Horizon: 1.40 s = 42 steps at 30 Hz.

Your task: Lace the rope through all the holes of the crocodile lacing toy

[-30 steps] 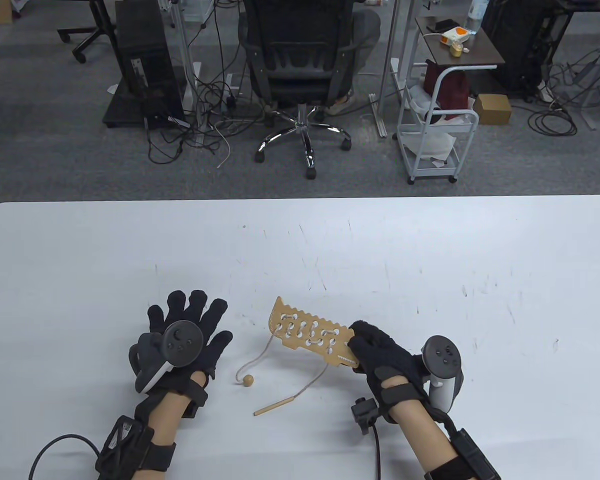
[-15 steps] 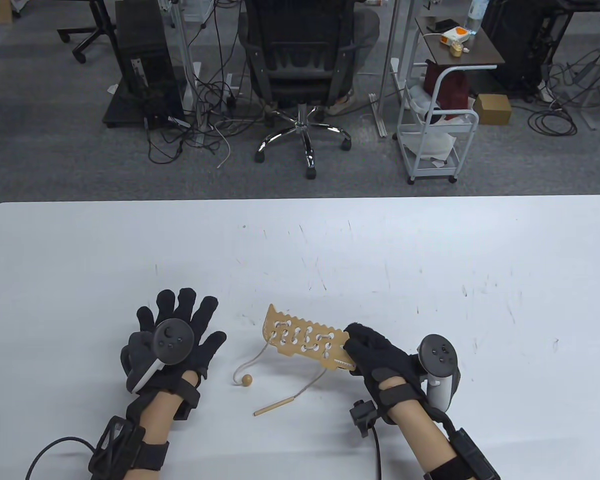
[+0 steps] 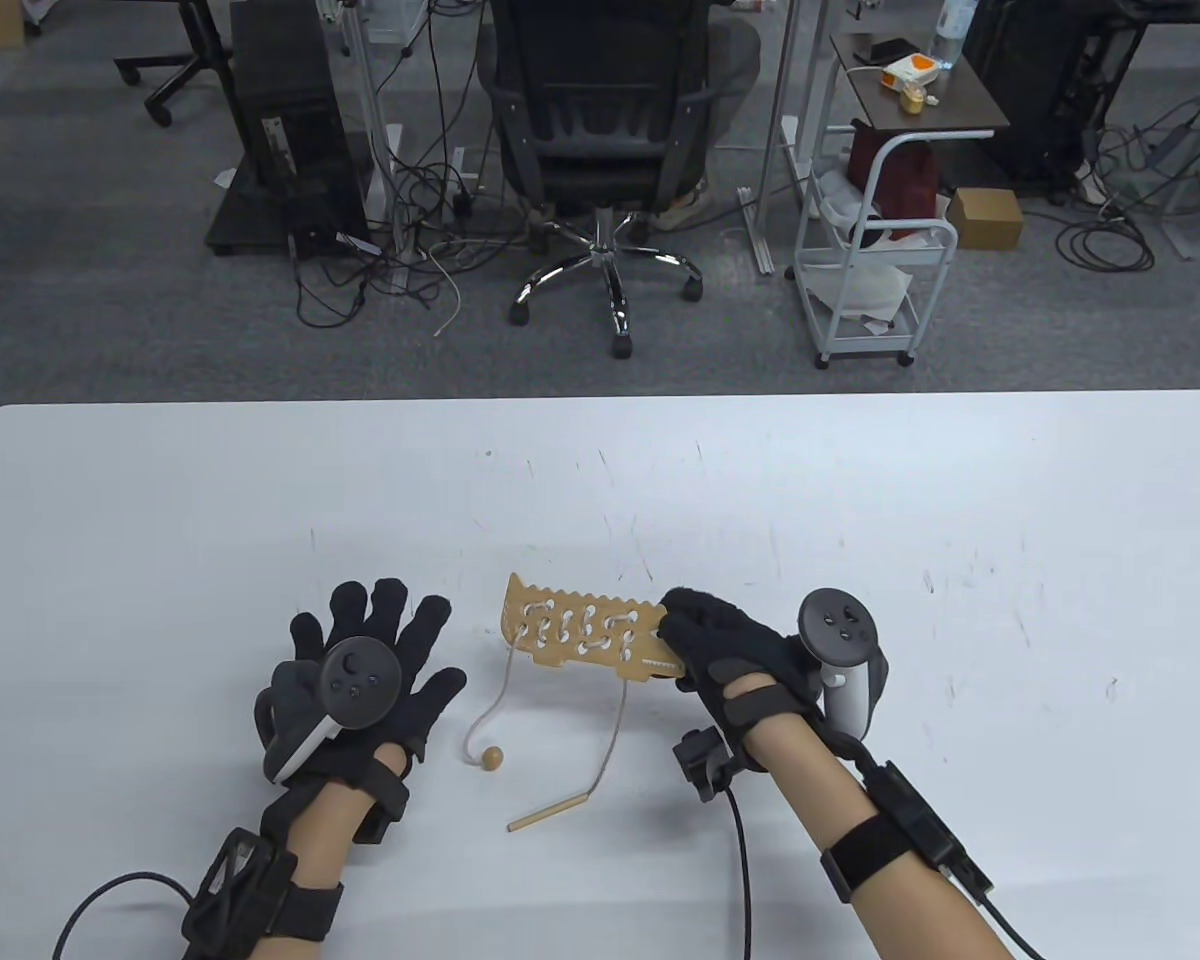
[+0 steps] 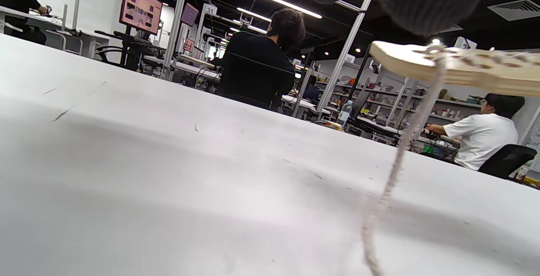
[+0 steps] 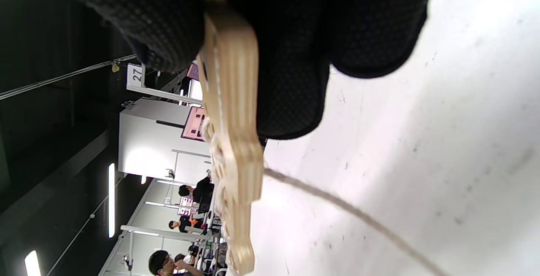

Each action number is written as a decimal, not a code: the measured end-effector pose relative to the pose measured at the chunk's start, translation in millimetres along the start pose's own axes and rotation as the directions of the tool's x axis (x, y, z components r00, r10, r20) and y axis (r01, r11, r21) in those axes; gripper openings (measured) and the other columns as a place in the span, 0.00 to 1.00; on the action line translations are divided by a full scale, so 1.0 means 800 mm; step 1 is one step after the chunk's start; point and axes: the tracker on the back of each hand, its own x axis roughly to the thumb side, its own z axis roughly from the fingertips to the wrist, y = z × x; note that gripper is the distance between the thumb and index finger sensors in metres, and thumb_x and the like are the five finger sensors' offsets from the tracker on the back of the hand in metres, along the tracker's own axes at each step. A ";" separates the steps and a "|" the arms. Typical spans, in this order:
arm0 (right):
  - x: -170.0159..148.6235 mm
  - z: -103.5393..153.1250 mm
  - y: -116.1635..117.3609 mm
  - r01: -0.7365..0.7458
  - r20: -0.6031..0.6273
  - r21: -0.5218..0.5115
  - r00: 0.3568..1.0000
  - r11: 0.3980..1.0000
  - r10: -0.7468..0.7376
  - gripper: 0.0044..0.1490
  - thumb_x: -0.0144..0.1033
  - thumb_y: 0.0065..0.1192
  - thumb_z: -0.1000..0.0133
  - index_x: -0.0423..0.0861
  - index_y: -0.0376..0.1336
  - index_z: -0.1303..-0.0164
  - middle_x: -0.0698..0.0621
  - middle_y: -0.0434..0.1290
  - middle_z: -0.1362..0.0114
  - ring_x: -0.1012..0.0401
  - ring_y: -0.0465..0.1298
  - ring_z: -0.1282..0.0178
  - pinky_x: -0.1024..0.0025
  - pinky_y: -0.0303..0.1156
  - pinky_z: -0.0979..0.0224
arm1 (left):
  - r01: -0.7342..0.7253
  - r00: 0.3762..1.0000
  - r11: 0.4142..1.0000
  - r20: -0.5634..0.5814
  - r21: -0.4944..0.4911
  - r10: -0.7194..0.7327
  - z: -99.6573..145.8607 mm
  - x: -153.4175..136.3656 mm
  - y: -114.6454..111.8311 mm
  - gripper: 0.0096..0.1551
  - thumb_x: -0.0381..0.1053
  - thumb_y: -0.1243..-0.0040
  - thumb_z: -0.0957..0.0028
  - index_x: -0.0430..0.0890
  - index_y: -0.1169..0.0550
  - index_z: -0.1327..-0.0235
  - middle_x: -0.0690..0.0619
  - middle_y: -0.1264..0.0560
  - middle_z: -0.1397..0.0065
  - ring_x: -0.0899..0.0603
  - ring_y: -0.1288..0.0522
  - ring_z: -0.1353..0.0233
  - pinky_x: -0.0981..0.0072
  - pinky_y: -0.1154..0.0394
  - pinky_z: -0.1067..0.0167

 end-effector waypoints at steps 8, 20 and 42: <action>-0.009 -0.044 0.008 -0.046 -0.068 -0.096 0.997 0.994 0.039 0.33 0.41 0.70 0.47 0.41 0.65 0.35 0.46 0.83 0.41 0.56 0.87 0.51 0.57 0.79 0.47 | -0.014 1.000 1.000 -0.002 -0.005 0.014 0.000 -0.001 0.000 0.46 0.72 0.41 0.55 0.71 0.42 0.21 0.56 0.53 0.11 0.37 0.63 0.12 0.31 0.69 0.25; -0.030 -0.084 0.020 -0.094 -0.153 -0.140 0.986 0.986 0.072 0.32 0.42 0.71 0.47 0.41 0.66 0.35 0.46 0.83 0.41 0.56 0.87 0.54 0.57 0.79 0.48 | -0.028 1.000 0.999 0.008 -0.017 0.028 -0.001 0.000 0.001 0.46 0.72 0.41 0.55 0.71 0.42 0.20 0.56 0.53 0.11 0.37 0.63 0.12 0.31 0.69 0.25; 0.004 -0.116 0.041 -0.801 -0.037 -0.235 0.573 0.550 0.819 0.36 0.43 0.71 0.49 0.42 0.64 0.33 0.44 0.80 0.38 0.55 0.85 0.58 0.53 0.75 0.46 | -0.015 1.000 0.999 0.014 -0.030 0.015 0.000 0.002 0.002 0.46 0.72 0.41 0.55 0.71 0.41 0.20 0.54 0.52 0.11 0.36 0.60 0.12 0.31 0.67 0.24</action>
